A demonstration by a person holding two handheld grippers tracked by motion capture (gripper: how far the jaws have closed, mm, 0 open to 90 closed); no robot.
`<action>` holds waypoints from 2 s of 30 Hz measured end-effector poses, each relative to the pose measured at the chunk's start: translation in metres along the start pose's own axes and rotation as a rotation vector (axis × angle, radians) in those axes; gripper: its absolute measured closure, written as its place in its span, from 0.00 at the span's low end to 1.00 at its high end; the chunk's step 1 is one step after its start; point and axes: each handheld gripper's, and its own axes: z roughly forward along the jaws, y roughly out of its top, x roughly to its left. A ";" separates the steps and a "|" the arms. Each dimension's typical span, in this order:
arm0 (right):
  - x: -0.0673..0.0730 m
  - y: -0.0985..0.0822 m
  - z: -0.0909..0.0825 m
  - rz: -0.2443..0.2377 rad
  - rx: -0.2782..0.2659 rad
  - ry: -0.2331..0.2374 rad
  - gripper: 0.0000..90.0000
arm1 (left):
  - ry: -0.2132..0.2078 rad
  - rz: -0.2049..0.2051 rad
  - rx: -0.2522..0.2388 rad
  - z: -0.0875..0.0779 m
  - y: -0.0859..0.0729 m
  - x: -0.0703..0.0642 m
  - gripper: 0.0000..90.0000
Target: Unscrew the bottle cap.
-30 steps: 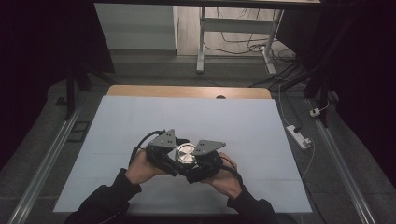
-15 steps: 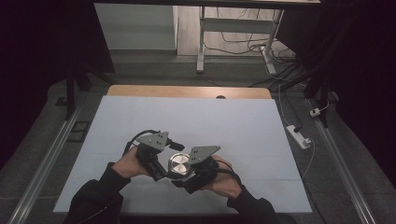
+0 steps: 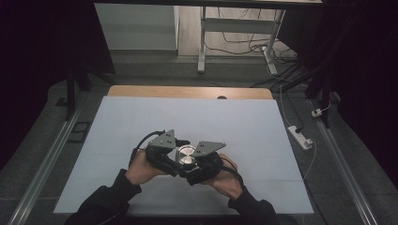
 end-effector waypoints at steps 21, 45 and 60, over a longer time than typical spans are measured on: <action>0.011 0.004 0.000 -0.083 0.003 0.113 0.16 | -0.137 0.129 0.046 -0.014 -0.002 0.004 0.22; -0.003 0.002 -0.006 -0.012 -0.024 -0.007 0.16 | -0.044 -0.003 -0.029 -0.026 0.005 0.004 0.22; -0.019 -0.002 -0.012 0.024 -0.030 -0.065 0.16 | -0.042 0.006 -0.024 -0.036 0.000 -0.002 0.22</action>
